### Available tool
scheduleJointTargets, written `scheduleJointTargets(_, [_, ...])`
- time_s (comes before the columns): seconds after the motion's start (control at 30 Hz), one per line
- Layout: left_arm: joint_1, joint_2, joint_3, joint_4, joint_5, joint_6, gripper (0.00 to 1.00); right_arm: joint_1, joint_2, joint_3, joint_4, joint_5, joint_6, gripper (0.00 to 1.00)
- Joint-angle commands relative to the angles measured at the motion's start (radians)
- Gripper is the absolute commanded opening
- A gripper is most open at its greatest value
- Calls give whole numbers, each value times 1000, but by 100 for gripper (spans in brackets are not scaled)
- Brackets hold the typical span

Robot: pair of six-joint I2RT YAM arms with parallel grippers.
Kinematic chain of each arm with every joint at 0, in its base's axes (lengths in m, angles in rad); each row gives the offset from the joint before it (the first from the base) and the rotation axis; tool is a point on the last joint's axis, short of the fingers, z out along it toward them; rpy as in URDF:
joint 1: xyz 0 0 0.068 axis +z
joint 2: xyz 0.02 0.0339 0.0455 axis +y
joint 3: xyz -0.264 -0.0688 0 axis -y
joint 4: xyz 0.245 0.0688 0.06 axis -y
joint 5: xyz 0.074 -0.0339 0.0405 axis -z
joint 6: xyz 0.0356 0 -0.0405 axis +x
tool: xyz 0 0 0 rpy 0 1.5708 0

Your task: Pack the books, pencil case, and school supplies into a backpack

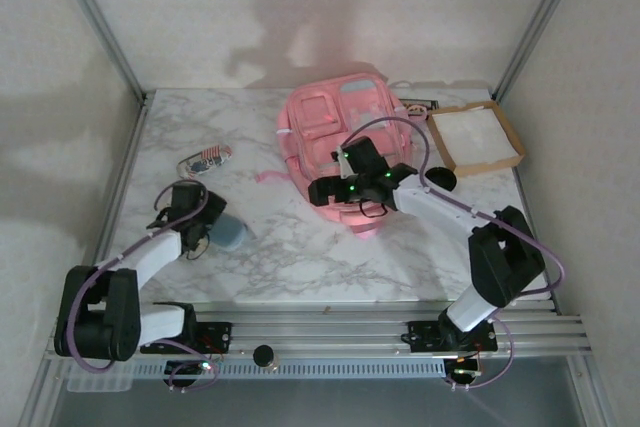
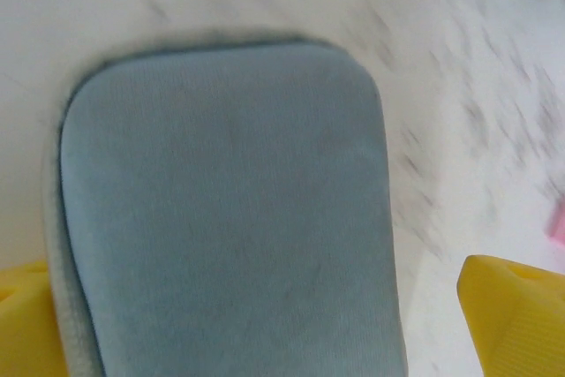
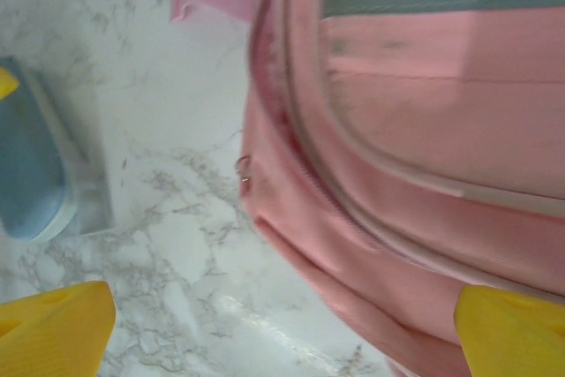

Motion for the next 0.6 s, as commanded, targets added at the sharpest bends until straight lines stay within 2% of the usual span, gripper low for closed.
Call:
scheduleJointTargets(0.0, [-102, 6, -2, 77, 97, -146, 99, 54, 43, 50, 80, -33, -76, 99])
scheduleJointTargets(0.1, [-135, 26, 84, 1, 77, -91, 99, 131, 116, 109, 91, -37, -172, 99])
scheduleJointTargets(0.2, [-121, -93, 56, -47, 34, -68, 99, 196, 204, 169, 121, -11, -193, 99])
scheduleJointTargets(0.3, [-53, -222, 18, -112, 23, -31, 99, 252, 297, 240, 151, 4, -198, 99])
scheduleJointTargets(0.43, [71, -288, 46, -252, 4, 57, 99, 319, 428, 382, 134, 72, -213, 99])
scheduleJointTargets(0.57, [99, -315, 75, -311, -37, 97, 99, 353, 544, 510, 87, 132, -194, 99])
